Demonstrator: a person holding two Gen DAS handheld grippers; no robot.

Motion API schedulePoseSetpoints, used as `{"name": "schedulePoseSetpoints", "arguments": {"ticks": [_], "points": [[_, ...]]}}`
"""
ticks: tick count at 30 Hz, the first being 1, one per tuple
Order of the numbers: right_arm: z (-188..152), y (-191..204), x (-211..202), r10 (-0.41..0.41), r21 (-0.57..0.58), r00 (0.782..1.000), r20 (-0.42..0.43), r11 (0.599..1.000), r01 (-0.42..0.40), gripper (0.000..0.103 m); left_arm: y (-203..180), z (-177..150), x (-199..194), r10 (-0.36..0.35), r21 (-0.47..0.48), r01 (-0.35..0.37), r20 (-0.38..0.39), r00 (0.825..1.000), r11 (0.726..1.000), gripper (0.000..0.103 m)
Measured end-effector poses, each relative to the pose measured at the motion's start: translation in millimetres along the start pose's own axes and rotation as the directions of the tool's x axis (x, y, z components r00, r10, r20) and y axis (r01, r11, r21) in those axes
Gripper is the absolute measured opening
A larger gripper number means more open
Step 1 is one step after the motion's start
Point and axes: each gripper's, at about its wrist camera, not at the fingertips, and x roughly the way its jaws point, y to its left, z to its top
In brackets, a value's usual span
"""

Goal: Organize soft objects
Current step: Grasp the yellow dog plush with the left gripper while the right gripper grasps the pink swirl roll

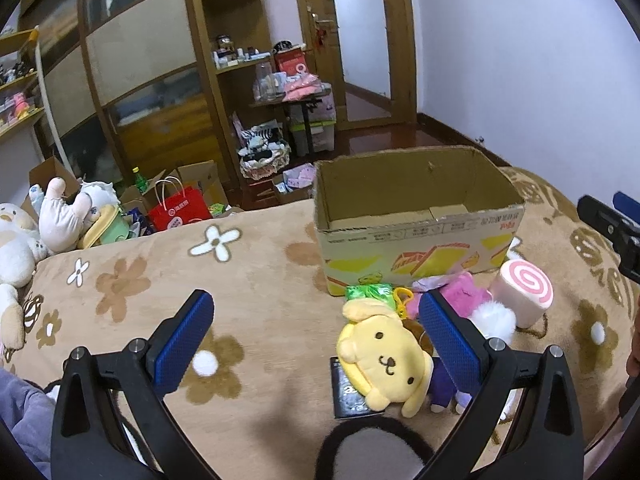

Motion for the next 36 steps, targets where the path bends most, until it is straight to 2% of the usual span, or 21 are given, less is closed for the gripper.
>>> {"name": "schedulePoseSetpoints", "arguments": {"ticks": [8, 14, 21, 29, 33, 36], "points": [[-3, 0, 31, 0.001, -0.011, 0.996, -0.087, 1.0, -0.002, 0.103, -14, -1, 31, -0.015, 0.013, 0.016, -0.078, 0.997, 1.0, 0.101], [-13, -5, 60, 0.01, -0.003, 0.983, -0.183, 1.0, -0.011, 0.103, -21, -4, 54, -0.016, 0.032, 0.021, -0.134, 0.991, 0.999, 0.101], [-23, -4, 77, 0.006, -0.012, 0.975, -0.221, 1.0, -0.009, 0.103, -31, -20, 75, -0.033, 0.053, 0.045, -0.22, 0.975, 0.998, 0.101], [-35, -3, 97, -0.004, -0.022, 0.952, -0.307, 1.0, -0.003, 0.103, -32, -30, 91, -0.082, 0.028, 0.095, -0.307, 0.948, 0.995, 0.101], [-41, -6, 106, 0.006, -0.003, 0.935, -0.355, 1.0, -0.008, 0.103, -29, -33, 92, -0.092, 0.026, 0.105, -0.308, 0.947, 0.994, 0.101], [-45, -8, 110, 0.015, 0.011, 0.924, -0.383, 1.0, -0.011, 0.103, -29, -34, 93, -0.12, 0.009, 0.13, -0.321, 0.94, 0.991, 0.092]]}}
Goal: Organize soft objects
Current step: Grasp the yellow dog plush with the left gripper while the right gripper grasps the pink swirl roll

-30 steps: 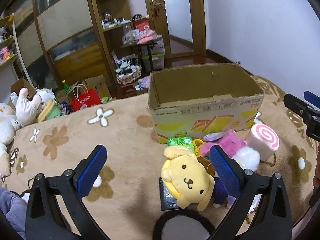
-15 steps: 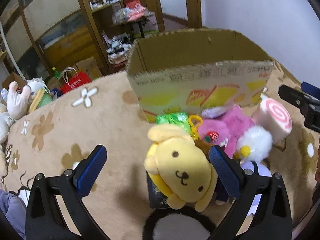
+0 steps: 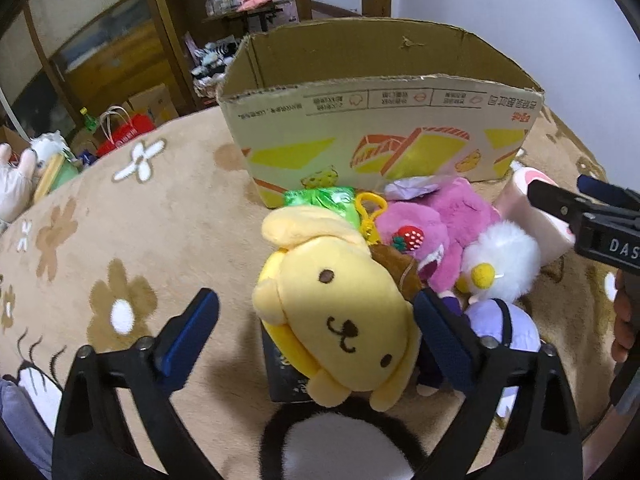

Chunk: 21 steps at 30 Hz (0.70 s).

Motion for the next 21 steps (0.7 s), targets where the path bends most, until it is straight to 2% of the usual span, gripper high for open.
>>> {"name": "schedulePoseSetpoints", "arguments": {"ticks": [4, 7, 9, 16, 21], "points": [[-2, -1, 6, 0.023, 0.013, 0.999, -0.039, 1.0, -0.022, 0.097, -1, -2, 2, -0.047, -0.015, 0.047, -0.028, 0.998, 0.999, 0.08], [-4, -4, 10, 0.074, 0.043, 0.994, -0.079, 0.997, -0.071, 0.078, -5, -3, 4, -0.06, 0.0, 0.06, -0.04, 0.997, 0.998, 0.068], [-5, -3, 11, 0.101, 0.052, 0.991, -0.091, 0.994, -0.097, 0.063, -7, -4, 3, -0.042, 0.02, 0.043, -0.031, 0.999, 0.999, 0.066], [-9, 5, 14, 0.084, -0.004, 0.989, -0.122, 0.996, -0.086, 0.053, -9, -2, 2, -0.056, 0.019, 0.056, -0.027, 0.998, 0.998, 0.063], [-9, 5, 12, 0.076, -0.008, 0.988, -0.133, 0.997, -0.078, 0.041, -3, -6, 0, -0.072, 0.001, 0.072, -0.028, 0.997, 0.997, 0.063]]}}
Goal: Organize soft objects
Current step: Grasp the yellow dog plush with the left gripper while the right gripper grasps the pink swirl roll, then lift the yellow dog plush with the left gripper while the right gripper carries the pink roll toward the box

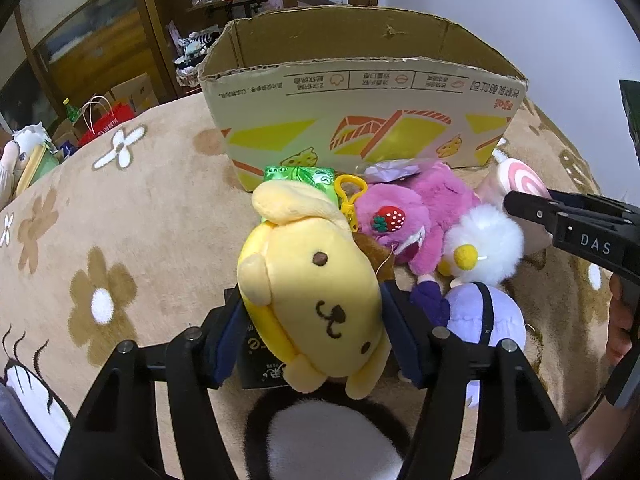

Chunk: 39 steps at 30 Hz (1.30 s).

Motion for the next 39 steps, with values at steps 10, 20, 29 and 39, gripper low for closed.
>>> {"name": "schedulePoseSetpoints", "arguments": {"ticks": [10, 20, 29, 39], "points": [[-1, 4, -6, -0.028, -0.03, 1.0, 0.015, 0.999, 0.028, 0.036, 6, -3, -5, -0.011, -0.022, 0.011, 0.014, 1.0, 1.0, 0.06], [-4, 8, -7, -0.047, -0.04, 0.999, 0.022, 0.998, 0.048, 0.036, 6, -6, -9, -0.022, -0.029, 0.022, 0.017, 1.0, 0.999, 0.059], [-5, 8, -7, -0.051, -0.036, 0.998, 0.024, 0.998, 0.052, 0.036, 9, -7, -13, -0.036, -0.046, 0.038, 0.029, 0.999, 0.998, 0.057], [-6, 7, -12, -0.04, -0.03, 0.998, 0.038, 0.999, 0.042, 0.035, 10, -10, -19, -0.058, -0.048, 0.06, 0.039, 0.998, 0.997, 0.055]]}}
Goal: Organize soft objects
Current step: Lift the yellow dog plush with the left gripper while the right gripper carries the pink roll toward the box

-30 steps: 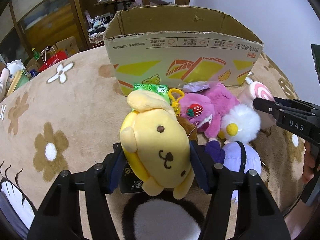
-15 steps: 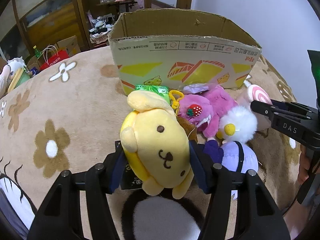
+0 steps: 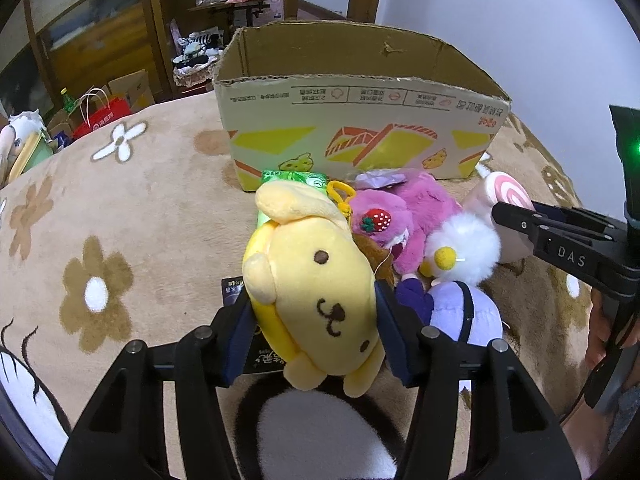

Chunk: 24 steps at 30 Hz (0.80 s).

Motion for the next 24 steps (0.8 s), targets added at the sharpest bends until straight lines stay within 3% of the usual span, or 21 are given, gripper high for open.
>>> {"name": "schedulePoseSetpoints", "arguments": {"ticks": [11, 24], "points": [[1, 0, -33, 0.024, 0.022, 0.993, 0.119, 0.999, -0.027, 0.034, -4, 1, -26, 0.046, 0.026, -0.049, 0.103, 0.994, 0.998, 0.055], [3, -3, -70, 0.071, 0.051, 0.967, 0.245, 0.995, -0.086, 0.035, -10, 7, -56, 0.115, 0.075, -0.137, 0.249, 0.962, 0.988, 0.055]]}}
